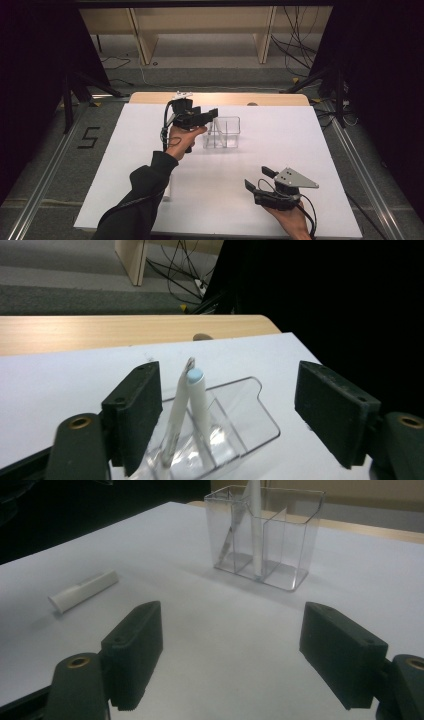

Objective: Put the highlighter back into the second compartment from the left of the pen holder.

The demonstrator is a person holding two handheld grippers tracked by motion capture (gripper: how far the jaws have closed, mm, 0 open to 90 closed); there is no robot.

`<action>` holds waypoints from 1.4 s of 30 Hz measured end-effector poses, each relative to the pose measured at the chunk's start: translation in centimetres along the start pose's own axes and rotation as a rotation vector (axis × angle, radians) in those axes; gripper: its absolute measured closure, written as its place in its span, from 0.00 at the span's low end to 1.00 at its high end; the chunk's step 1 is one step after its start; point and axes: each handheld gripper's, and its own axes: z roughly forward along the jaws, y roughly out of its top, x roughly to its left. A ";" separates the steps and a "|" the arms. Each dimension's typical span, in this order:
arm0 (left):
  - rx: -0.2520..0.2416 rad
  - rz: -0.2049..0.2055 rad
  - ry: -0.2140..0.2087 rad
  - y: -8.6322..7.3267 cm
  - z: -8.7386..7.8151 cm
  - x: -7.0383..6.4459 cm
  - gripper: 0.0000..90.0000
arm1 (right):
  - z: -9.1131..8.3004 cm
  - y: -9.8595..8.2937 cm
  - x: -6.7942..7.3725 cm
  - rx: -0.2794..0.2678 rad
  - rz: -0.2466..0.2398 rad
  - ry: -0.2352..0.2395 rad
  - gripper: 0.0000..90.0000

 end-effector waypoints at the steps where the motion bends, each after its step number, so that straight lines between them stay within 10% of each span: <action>1: 0.007 0.008 0.006 -0.1 -0.4 0.1 0.27 | 0.0 0.0 0.0 0.000 0.000 0.000 0.29; 19: 0.015 0.016 0.092 -3.0 -5.9 2.2 0.22 | 0.1 0.0 0.1 0.003 0.001 -0.004 0.29; 42: 0.195 0.083 0.198 -8.1 -7.6 3.4 0.18 | 0.1 -0.1 0.2 0.007 -0.011 -0.003 0.28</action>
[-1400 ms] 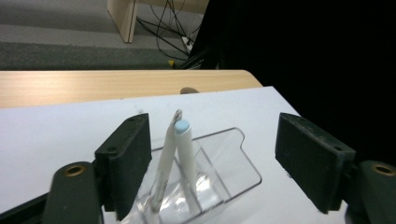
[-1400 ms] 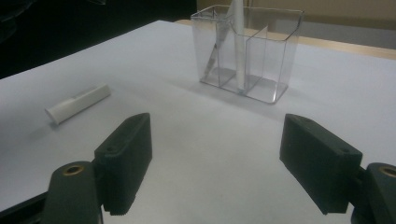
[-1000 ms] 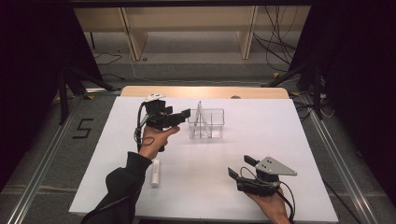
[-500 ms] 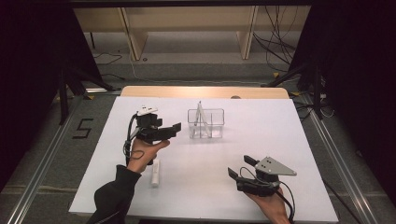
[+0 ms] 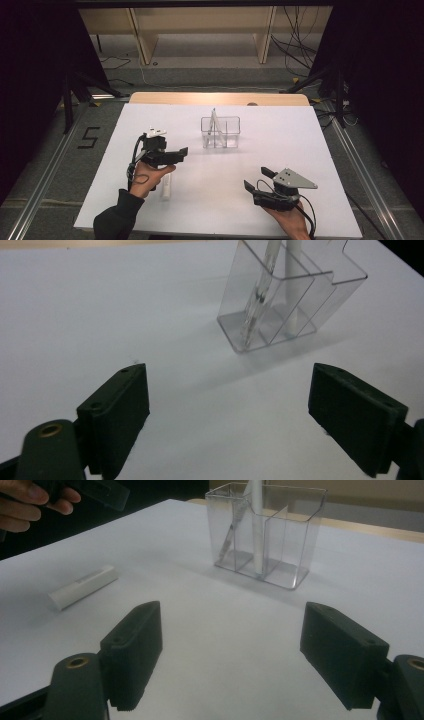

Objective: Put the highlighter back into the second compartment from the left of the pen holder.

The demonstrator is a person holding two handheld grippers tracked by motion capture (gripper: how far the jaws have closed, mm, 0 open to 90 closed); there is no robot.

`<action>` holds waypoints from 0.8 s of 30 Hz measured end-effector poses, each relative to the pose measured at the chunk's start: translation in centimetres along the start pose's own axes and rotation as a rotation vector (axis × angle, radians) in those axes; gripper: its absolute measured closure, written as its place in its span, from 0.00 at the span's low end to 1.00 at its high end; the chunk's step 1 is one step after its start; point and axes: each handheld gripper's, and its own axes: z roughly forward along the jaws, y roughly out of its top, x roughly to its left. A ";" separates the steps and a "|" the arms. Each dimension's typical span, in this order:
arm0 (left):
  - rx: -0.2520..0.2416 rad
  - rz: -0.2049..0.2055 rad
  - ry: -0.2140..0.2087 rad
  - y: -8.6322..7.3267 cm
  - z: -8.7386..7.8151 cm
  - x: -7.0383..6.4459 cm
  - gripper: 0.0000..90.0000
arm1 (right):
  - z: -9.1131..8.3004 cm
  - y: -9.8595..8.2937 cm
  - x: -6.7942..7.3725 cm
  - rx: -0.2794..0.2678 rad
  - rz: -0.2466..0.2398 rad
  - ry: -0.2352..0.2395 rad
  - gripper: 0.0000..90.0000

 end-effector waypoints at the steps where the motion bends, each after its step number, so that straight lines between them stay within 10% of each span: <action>1: 0.006 0.001 0.002 -0.2 0.0 0.0 0.18 | 0.0 0.0 0.0 0.001 0.000 -0.001 0.28; 24: 0.089 -0.003 0.022 -2.8 -0.6 0.6 0.18 | 0.1 -0.2 -0.1 0.005 0.009 -0.002 0.27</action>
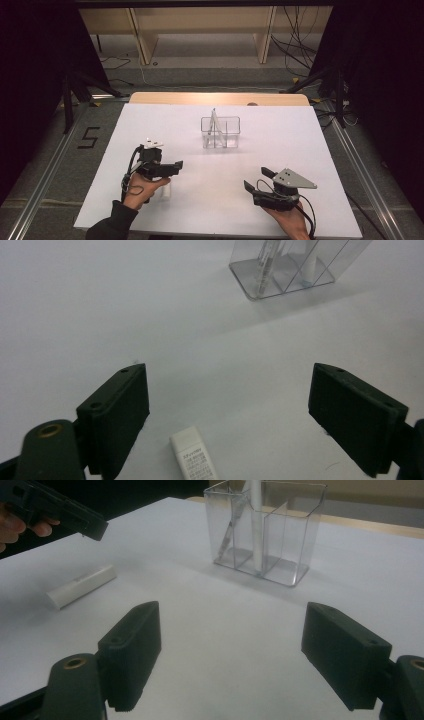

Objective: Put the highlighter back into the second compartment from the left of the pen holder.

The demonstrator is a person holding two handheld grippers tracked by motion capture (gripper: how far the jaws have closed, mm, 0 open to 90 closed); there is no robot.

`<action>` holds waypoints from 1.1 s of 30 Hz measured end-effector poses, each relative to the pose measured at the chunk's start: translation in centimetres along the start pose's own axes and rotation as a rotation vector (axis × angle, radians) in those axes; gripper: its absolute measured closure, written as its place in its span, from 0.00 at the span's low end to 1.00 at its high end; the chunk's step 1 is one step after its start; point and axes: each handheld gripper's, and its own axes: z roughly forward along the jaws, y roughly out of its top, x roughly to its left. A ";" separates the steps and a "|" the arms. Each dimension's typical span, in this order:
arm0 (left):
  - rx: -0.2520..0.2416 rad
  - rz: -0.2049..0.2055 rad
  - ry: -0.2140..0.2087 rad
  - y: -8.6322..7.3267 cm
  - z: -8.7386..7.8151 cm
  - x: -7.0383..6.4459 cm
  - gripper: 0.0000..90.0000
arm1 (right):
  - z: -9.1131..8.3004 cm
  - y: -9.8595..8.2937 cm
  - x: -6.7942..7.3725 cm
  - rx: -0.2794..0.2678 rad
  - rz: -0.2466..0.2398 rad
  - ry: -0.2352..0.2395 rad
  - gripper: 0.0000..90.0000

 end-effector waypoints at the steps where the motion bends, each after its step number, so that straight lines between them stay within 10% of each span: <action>1: 0.005 0.002 0.000 -0.1 0.0 0.0 0.18 | 0.0 0.0 0.0 0.000 -0.001 -0.001 0.27; 33: 0.108 0.030 0.032 -3.5 0.6 -0.2 0.18 | 0.1 -0.1 0.0 0.006 0.000 -0.007 0.26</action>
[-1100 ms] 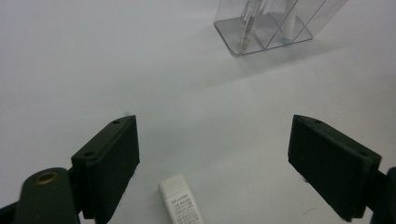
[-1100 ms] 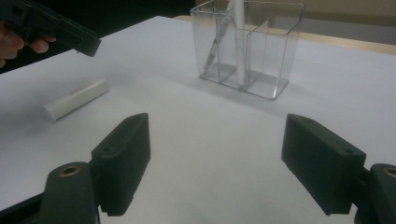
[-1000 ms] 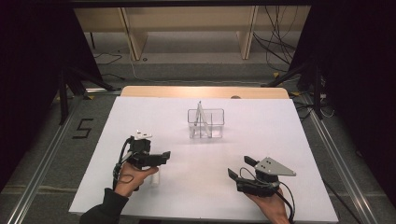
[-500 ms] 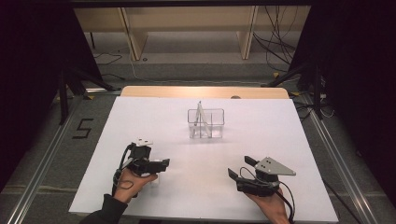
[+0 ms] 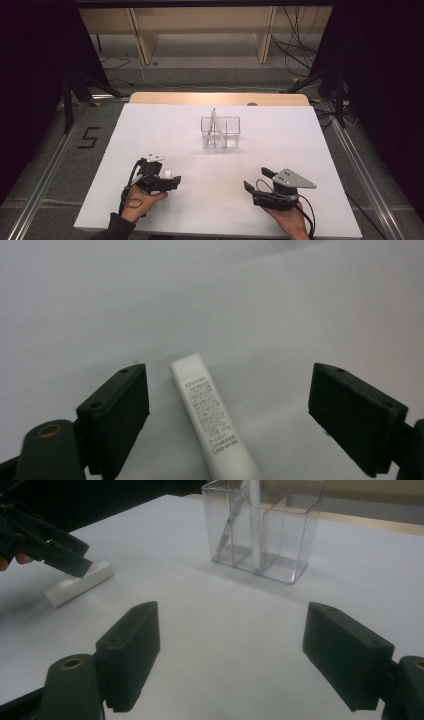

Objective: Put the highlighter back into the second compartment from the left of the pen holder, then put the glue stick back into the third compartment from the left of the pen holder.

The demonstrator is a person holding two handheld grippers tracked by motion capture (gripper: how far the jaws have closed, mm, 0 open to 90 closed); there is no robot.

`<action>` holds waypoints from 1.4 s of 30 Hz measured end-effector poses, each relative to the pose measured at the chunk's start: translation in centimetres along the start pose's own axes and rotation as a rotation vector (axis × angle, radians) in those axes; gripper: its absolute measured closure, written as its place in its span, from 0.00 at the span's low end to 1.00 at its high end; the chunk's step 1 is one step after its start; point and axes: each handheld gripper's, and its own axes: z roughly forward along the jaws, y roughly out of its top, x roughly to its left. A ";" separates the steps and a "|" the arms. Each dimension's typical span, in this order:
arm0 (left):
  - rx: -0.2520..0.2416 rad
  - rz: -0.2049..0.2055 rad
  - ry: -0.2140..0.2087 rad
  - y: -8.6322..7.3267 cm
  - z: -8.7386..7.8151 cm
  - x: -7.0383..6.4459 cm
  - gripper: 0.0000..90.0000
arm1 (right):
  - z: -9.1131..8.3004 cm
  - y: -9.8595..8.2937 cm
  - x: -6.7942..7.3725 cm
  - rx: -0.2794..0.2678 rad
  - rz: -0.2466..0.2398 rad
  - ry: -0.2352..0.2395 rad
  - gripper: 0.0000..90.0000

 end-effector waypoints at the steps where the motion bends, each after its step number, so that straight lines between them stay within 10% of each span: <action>1: 0.003 0.003 0.003 -0.1 0.0 0.0 0.18 | 0.0 0.0 0.0 0.000 0.000 0.000 0.26; 20: 0.028 -0.004 0.019 -1.7 0.1 -0.3 0.22 | 0.0 0.0 0.1 0.002 -0.008 -0.003 0.26; 42: 0.029 -0.006 0.033 -3.1 0.0 -0.8 0.50 | 0.1 0.0 0.4 0.008 -0.020 -0.004 0.26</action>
